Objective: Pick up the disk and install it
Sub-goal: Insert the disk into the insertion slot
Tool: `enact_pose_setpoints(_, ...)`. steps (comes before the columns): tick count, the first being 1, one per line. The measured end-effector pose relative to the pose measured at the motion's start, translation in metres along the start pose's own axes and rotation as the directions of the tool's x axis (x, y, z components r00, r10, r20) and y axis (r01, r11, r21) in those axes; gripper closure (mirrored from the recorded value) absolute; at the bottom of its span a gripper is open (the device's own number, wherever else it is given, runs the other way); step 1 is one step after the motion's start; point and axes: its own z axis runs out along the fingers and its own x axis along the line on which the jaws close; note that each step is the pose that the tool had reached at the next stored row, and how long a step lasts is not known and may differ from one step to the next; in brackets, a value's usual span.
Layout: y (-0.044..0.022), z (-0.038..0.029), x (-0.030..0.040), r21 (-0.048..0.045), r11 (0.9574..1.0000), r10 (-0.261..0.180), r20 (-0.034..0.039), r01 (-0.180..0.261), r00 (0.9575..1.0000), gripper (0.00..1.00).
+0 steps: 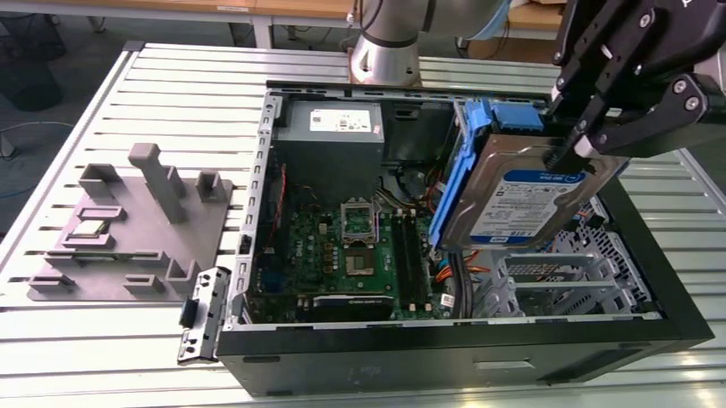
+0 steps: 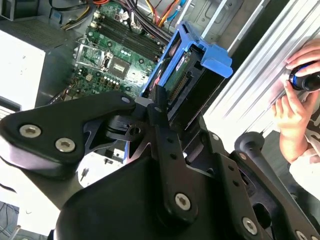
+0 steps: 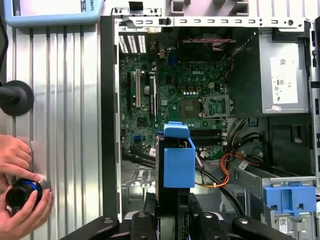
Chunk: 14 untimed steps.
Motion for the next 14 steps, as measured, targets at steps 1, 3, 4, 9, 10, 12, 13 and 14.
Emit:
enact_pose_setpoints(1,-0.0007,0.0002,0.0004,0.0,1.0,0.0,0.0002,0.0,1.0,0.65)
enact_pose_setpoints(3,-0.0038,0.0002,0.0011,0.0,1.0,0.0,-0.0001,0.0,1.0,0.65)
enact_pose_setpoints(4,-0.0058,0.0003,0.0015,0.0,1.0,0.0,-0.0001,0.0,1.0,0.65)
enact_pose_setpoints(9,-0.0181,0.0008,0.0028,0.0,1.0,0.0,0.0,0.0,1.0,0.65)
enact_pose_setpoints(10,-0.0209,0.0008,0.003,0.0,1.0,0.0,0.0,0.0,1.0,0.65)
enact_pose_setpoints(12,-0.0271,0.0012,0.0032,0.0,1.0,0.0,0.0001,0.0,1.0,0.65)
enact_pose_setpoints(13,-0.0303,0.0014,0.0032,-0.0001,1.0,0.0,0.0,0.0,1.0,0.65)
enact_pose_setpoints(14,-0.0339,0.0017,0.0032,-0.0001,1.0,0.0,0.0001,0.0,1.0,0.65)
